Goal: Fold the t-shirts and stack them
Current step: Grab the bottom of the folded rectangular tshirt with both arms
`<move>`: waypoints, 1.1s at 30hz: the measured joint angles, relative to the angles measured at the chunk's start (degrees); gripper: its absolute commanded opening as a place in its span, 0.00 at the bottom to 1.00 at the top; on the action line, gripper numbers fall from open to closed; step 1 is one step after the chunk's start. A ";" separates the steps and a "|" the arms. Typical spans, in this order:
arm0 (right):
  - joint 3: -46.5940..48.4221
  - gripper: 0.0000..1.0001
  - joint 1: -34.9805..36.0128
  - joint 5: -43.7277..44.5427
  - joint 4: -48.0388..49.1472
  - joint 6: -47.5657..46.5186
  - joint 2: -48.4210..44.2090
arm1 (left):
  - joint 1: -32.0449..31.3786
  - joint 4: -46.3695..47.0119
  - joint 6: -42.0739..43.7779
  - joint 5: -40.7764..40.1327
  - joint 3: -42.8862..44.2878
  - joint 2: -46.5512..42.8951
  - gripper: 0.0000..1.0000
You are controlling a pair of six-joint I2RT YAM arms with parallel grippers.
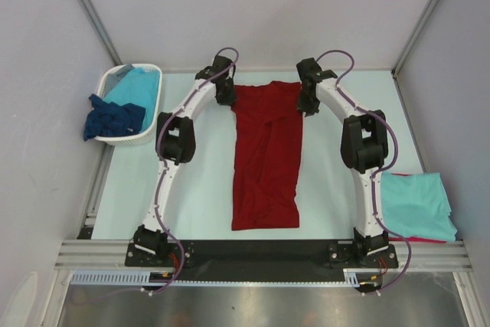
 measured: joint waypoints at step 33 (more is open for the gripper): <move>-33.42 0.07 11.13 -4.15 9.35 2.10 -19.19 | -15.08 9.40 -2.23 -6.32 -53.16 -43.78 0.14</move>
